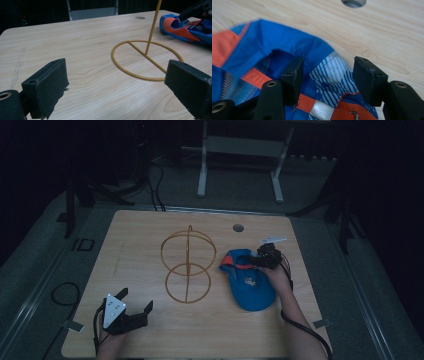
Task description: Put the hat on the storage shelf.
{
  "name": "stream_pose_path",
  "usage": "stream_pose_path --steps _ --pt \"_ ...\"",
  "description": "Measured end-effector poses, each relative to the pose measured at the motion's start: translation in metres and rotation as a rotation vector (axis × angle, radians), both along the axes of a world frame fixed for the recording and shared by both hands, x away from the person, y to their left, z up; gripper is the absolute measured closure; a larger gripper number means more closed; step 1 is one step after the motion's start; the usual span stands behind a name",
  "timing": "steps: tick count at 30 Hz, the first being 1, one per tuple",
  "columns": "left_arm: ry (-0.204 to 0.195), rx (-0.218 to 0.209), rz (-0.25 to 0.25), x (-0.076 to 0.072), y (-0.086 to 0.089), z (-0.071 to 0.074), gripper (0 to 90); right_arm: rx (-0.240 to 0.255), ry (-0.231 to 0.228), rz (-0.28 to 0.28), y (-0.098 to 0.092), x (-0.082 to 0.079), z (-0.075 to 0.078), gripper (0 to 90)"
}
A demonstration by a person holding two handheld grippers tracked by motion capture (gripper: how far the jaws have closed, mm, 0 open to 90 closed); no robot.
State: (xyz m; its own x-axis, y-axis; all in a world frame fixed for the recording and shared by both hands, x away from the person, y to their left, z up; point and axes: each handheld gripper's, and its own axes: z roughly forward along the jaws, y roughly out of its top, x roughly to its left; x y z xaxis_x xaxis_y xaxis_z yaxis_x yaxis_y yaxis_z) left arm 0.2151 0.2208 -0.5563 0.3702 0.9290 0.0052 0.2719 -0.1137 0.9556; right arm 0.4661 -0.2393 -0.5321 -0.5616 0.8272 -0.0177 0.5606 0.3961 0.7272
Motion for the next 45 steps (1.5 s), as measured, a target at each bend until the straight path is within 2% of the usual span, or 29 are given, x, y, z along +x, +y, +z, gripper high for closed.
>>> stream_pose_path --steps 1,5,10,12,15,19,22,24,30,31,38,45 --pt "0.001 -0.003 0.000 0.000 0.000 0.000 5.2 -0.025 0.006 0.006 0.002 0.001 -0.004 42.5" --pt "0.000 -0.003 0.003 0.000 0.000 0.000 5.2 -0.060 0.019 0.027 0.004 0.001 -0.009 45.2" --pt "0.004 -0.007 0.001 0.001 0.000 0.000 5.2 -0.129 0.029 0.061 0.008 0.000 -0.016 56.9" --pt "0.004 -0.008 0.001 0.001 0.000 0.000 5.2 -0.128 0.021 0.060 0.008 -0.001 -0.018 62.4" --pt "0.009 -0.009 0.002 0.001 0.000 0.000 5.2 -0.096 0.031 0.074 0.007 -0.002 -0.019 73.7" --pt "0.017 -0.009 0.002 0.001 0.000 0.000 5.2 -0.126 0.007 0.091 0.013 -0.007 -0.020 84.0" --pt "0.016 -0.010 0.006 0.001 0.001 0.001 5.2 -0.153 0.003 0.076 0.016 -0.008 -0.019 87.7" --pt "0.017 -0.006 0.007 0.000 0.001 0.001 5.2 -0.136 0.005 0.070 0.016 -0.010 -0.017 88.2" --pt "0.015 -0.005 0.012 0.000 0.001 0.002 5.3 -0.092 -0.035 0.063 0.010 -0.020 -0.005 88.6" --pt "0.015 -0.003 0.014 0.000 0.001 0.002 5.3 -0.081 -0.058 0.059 0.009 -0.025 0.002 88.6" --pt "0.012 0.000 0.010 0.000 -0.001 0.002 5.3 -0.018 -0.125 0.051 0.002 -0.048 0.034 88.8" --pt "0.011 0.000 0.011 0.000 -0.001 0.003 5.3 0.024 -0.198 0.046 -0.001 -0.069 0.065 88.8"
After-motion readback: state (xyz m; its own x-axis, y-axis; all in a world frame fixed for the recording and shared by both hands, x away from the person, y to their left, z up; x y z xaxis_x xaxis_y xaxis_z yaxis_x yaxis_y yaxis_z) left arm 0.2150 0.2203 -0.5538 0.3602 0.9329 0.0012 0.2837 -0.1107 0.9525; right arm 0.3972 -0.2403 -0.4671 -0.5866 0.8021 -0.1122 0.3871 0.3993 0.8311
